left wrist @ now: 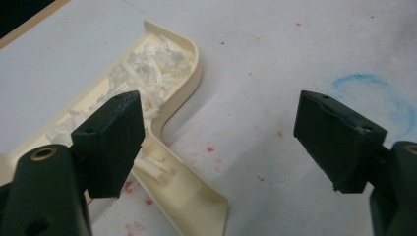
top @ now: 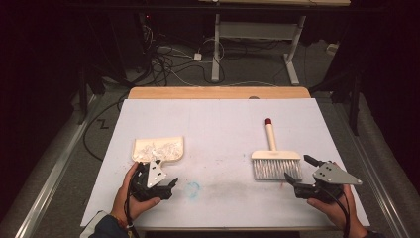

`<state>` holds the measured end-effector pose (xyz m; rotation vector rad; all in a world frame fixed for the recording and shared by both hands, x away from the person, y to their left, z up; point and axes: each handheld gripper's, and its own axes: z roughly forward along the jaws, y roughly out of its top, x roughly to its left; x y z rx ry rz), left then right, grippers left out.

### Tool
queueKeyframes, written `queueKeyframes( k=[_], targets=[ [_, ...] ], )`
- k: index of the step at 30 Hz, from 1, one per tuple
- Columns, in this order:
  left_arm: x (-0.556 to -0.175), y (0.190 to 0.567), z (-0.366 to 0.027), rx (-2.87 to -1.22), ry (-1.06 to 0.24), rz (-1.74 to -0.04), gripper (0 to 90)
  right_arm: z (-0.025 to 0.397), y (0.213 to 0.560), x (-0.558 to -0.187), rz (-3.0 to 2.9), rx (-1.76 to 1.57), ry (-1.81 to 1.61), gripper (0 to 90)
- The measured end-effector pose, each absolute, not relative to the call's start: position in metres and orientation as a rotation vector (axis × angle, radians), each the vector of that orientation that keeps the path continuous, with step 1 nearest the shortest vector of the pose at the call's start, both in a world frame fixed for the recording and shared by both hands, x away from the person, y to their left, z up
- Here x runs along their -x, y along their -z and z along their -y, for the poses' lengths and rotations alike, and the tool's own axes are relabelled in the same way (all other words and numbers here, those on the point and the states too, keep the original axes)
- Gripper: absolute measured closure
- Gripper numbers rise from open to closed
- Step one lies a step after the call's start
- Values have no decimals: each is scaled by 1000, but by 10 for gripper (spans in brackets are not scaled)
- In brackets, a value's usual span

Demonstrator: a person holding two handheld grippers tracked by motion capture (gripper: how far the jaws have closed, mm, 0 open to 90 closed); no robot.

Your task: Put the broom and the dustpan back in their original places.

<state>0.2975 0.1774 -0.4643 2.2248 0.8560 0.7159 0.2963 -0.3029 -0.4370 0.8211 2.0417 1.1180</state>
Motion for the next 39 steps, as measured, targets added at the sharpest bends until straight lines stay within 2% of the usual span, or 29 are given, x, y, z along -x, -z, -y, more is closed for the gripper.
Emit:
queueKeyframes(
  k=[39],
  targets=[
    [-296,463,-173,-2228,-730,-846,184,290,434,-289,-2086,-754,-1072,166]
  ],
)
